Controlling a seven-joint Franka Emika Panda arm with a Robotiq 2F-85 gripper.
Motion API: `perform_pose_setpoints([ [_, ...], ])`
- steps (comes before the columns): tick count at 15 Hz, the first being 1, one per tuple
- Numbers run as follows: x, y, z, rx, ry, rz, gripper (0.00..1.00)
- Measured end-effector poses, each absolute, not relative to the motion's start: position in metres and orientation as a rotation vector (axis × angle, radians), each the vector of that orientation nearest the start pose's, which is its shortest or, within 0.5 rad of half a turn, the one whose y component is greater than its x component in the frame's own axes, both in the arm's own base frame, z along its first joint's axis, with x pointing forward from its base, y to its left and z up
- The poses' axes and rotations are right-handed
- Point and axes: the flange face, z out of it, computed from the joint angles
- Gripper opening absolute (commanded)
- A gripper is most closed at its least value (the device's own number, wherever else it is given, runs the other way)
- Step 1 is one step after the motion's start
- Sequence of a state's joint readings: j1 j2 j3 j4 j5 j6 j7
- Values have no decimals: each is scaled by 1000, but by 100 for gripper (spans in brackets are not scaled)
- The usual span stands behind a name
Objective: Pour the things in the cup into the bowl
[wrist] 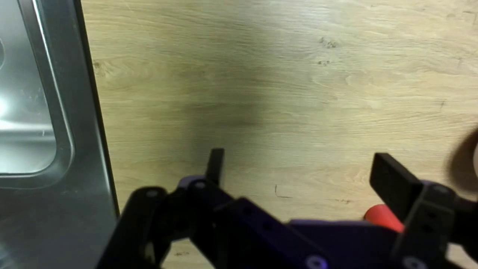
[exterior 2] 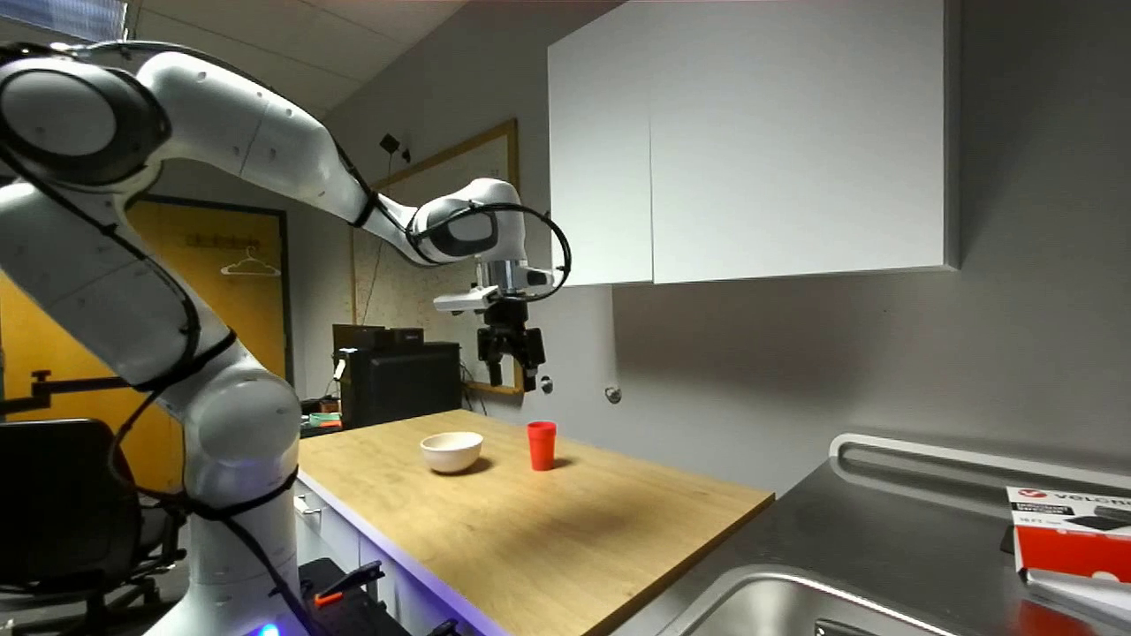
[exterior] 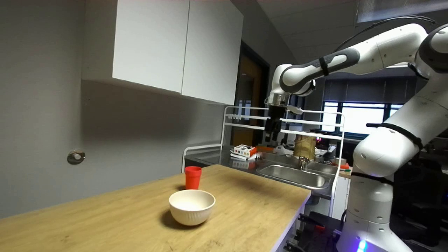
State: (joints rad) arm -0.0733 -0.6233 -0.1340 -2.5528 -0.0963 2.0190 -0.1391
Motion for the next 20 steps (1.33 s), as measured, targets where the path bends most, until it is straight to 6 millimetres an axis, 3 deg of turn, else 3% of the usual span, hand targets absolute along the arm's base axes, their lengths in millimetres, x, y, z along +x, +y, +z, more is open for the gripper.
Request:
perform_pose_setpoints([
  [7,456,3,424,-3229,-176,-8,100],
  [11,510,31,398,-3232,-251,69,100],
  [14,547,40,390,-3234,-278,100,100],
  [20,603,71,397,-3226,-340,133,100],
])
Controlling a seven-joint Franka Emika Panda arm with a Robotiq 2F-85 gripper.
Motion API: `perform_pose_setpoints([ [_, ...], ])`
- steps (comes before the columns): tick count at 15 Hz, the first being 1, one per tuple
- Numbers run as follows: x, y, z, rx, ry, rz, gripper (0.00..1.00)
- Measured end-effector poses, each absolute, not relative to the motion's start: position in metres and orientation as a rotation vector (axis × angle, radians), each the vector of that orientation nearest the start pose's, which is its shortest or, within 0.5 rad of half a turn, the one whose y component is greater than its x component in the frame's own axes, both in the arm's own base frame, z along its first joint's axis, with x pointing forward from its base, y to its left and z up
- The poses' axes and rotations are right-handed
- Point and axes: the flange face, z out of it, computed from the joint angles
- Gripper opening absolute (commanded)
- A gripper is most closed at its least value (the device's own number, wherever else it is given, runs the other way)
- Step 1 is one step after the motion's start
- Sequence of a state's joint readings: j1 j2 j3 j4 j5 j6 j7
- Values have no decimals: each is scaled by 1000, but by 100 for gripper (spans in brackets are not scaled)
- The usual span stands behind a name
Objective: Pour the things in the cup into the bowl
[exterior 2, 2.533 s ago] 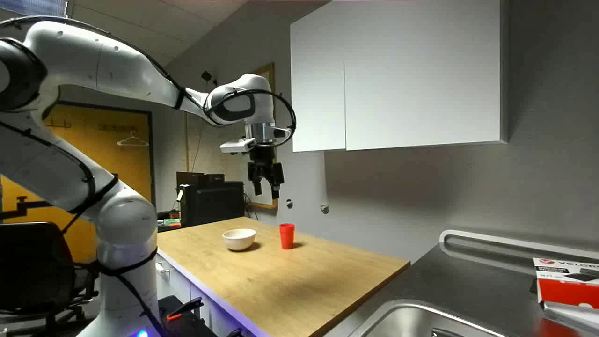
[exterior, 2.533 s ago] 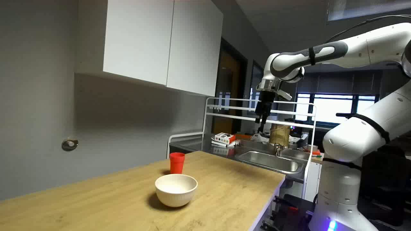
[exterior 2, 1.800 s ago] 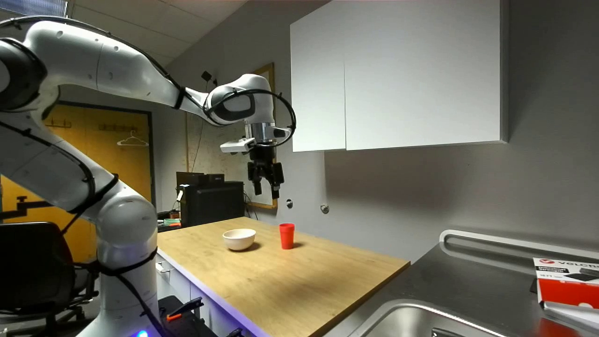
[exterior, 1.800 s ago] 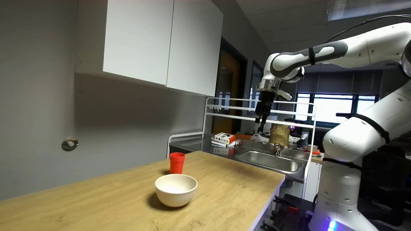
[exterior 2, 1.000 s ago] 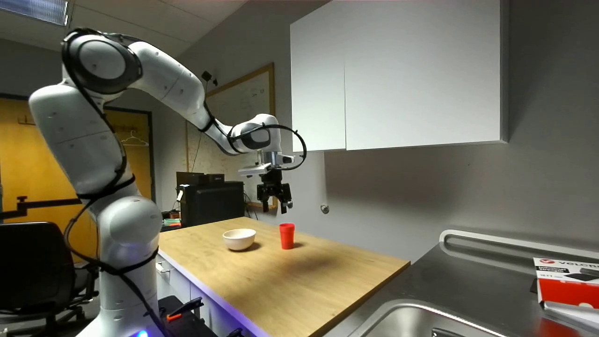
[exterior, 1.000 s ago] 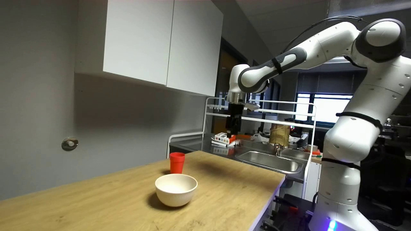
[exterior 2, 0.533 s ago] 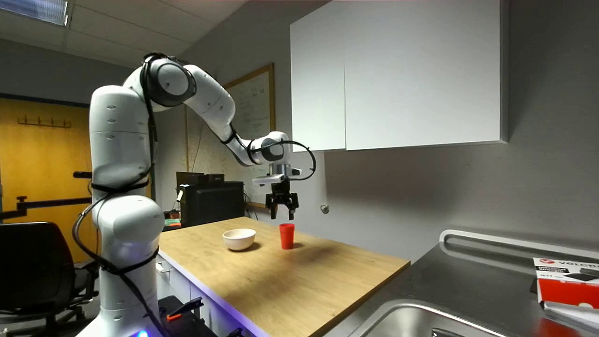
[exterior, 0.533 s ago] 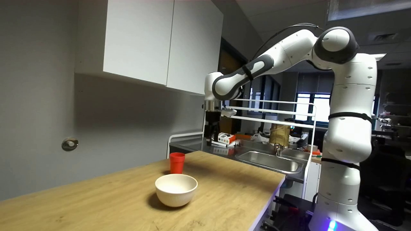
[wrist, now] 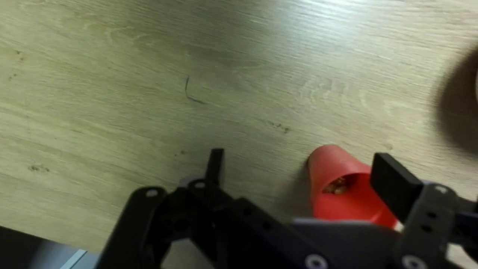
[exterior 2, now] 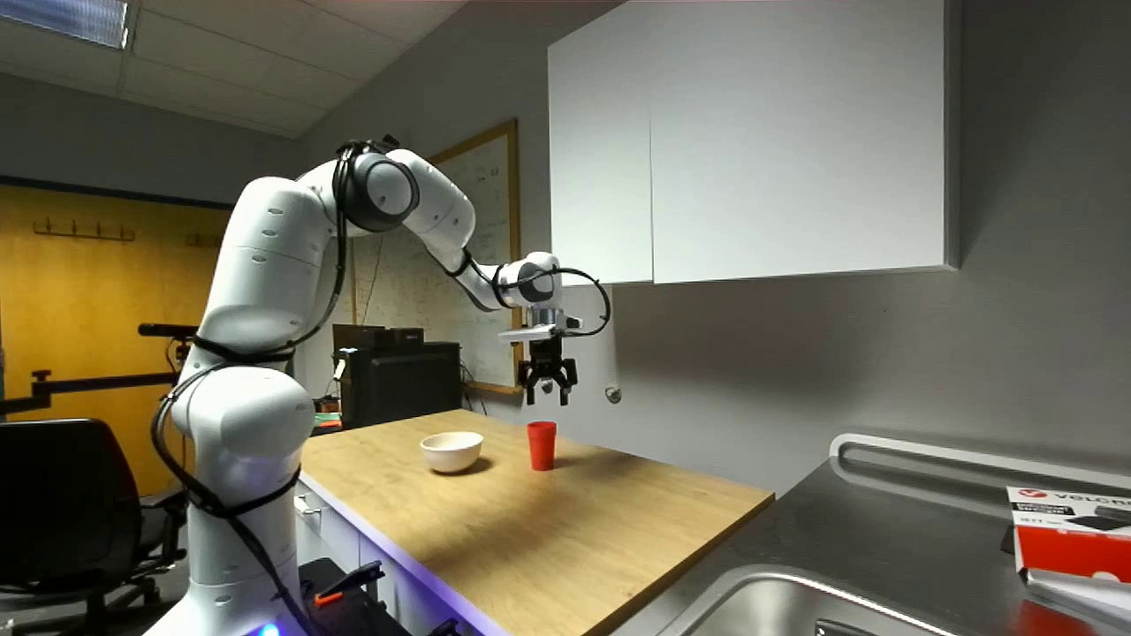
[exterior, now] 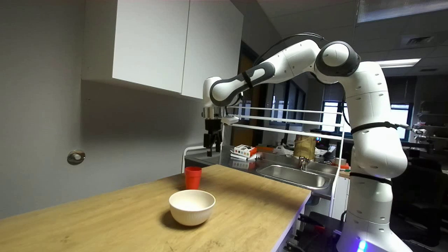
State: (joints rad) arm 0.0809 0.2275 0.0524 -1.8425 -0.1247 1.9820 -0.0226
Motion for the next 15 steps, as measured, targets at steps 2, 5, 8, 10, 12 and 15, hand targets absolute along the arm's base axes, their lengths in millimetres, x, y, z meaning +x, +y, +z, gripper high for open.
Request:
perform_pose_setpoints([
  [2,616,87,393,-3221,-376,158,100],
  [5,632,103,374,-3215,-408,221,100],
  [8,644,104,350,-3209,-405,287,100],
  [10,651,102,335,-3207,-397,331,100],
  [12,657,101,323,-3204,-391,365,75],
  [15,666,101,306,-3199,-388,405,60],
])
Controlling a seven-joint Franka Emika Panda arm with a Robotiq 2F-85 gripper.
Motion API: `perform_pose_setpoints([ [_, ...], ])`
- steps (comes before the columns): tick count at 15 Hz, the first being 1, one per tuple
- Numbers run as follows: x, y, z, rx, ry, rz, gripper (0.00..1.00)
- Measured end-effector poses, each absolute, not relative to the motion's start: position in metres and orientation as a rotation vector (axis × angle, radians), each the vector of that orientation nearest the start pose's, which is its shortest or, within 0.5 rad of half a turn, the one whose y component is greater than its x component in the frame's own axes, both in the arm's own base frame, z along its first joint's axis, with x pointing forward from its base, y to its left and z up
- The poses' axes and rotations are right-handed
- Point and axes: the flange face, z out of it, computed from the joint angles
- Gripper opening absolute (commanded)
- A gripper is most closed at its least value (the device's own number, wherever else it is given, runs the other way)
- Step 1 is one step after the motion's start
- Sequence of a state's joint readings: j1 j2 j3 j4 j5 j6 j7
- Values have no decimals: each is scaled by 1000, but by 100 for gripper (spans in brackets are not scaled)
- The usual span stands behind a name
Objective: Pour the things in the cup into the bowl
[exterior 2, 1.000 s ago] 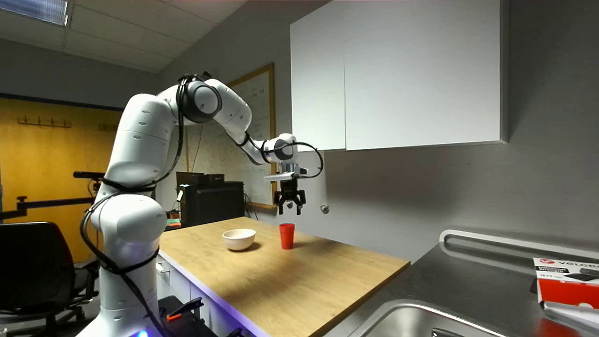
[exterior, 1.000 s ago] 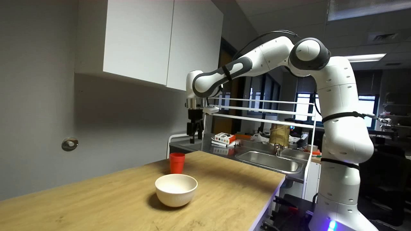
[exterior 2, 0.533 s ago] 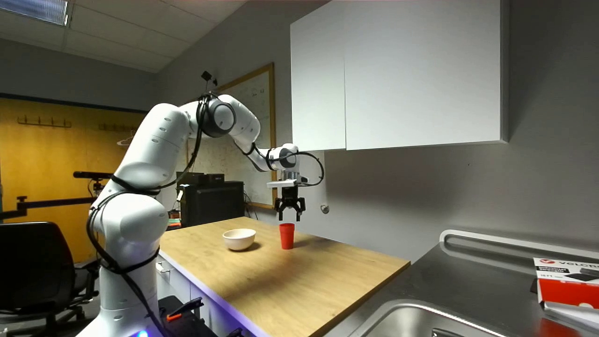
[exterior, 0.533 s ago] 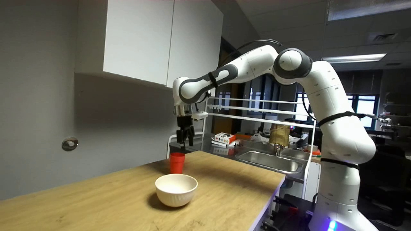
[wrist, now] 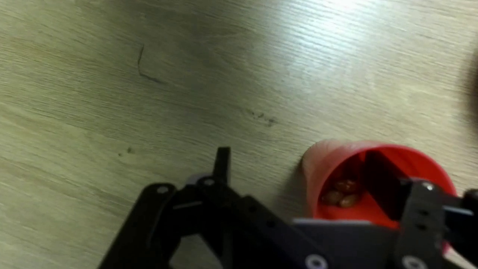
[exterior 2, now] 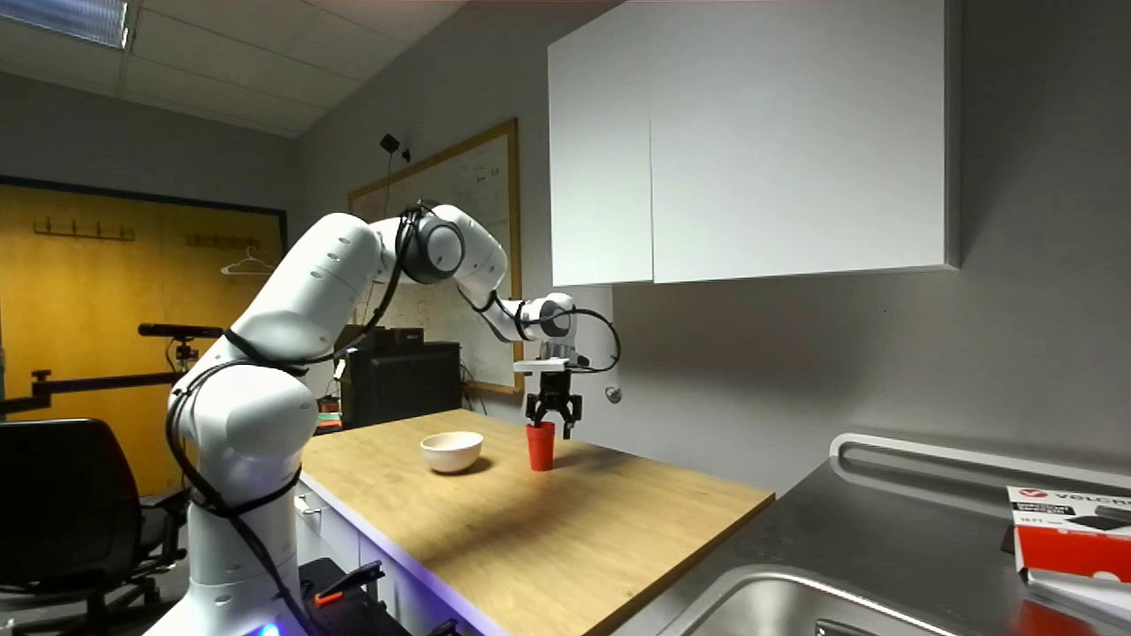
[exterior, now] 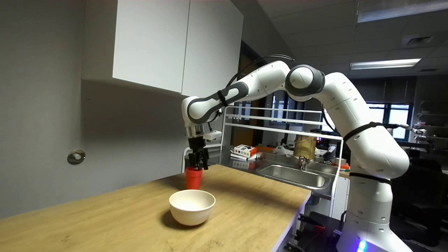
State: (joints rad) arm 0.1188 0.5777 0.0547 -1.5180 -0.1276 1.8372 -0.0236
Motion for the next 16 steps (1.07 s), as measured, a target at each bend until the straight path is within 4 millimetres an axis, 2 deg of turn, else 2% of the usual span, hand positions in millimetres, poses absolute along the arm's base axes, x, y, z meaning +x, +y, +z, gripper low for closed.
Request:
perform_pose_setpoints([
  [4,675,102,295,-3195,-385,426,28],
  [7,679,102,296,-3196,-383,431,5],
  [10,681,106,303,-3201,-393,423,0],
  [11,681,108,307,-3204,-399,417,3],
  [16,679,116,321,-3245,-451,395,3],
])
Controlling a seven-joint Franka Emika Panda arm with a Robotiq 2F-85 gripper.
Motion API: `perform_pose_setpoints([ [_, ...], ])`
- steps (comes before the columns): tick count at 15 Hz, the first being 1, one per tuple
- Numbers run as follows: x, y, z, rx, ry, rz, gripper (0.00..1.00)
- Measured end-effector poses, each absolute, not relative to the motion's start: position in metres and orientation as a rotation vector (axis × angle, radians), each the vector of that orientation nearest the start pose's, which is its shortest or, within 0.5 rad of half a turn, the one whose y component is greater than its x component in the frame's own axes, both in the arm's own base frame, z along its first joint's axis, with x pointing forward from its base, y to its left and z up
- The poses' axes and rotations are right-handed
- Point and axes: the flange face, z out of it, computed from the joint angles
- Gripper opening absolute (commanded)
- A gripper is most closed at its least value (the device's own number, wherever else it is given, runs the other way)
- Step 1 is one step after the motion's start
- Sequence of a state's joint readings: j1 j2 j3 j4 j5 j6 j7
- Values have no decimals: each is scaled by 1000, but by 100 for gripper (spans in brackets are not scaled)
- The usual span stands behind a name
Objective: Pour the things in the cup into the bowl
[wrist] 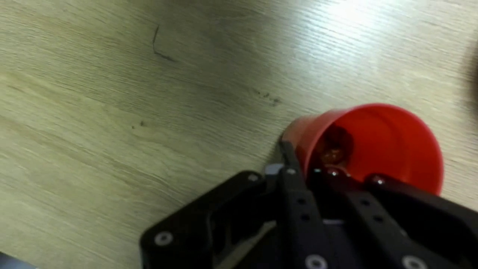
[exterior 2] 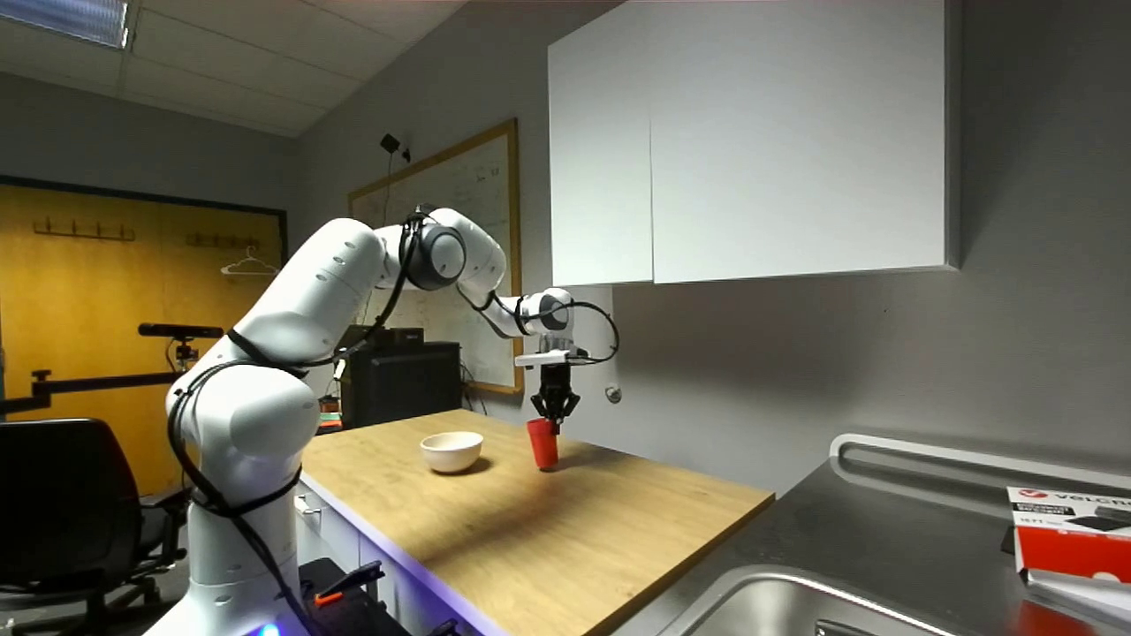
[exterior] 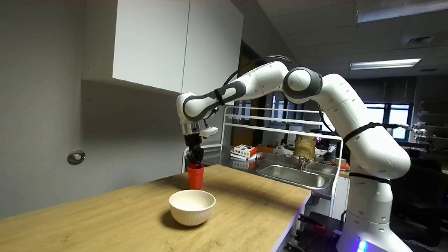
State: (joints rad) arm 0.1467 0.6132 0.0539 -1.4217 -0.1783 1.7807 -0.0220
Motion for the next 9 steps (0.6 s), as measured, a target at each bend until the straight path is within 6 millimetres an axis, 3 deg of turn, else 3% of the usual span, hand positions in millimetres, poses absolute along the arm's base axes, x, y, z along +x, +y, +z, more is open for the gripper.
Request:
perform_pose_setpoints([
  [4,659,124,336,-3322,-498,400,3],
  [9,596,159,359,-3469,-697,407,3],
])
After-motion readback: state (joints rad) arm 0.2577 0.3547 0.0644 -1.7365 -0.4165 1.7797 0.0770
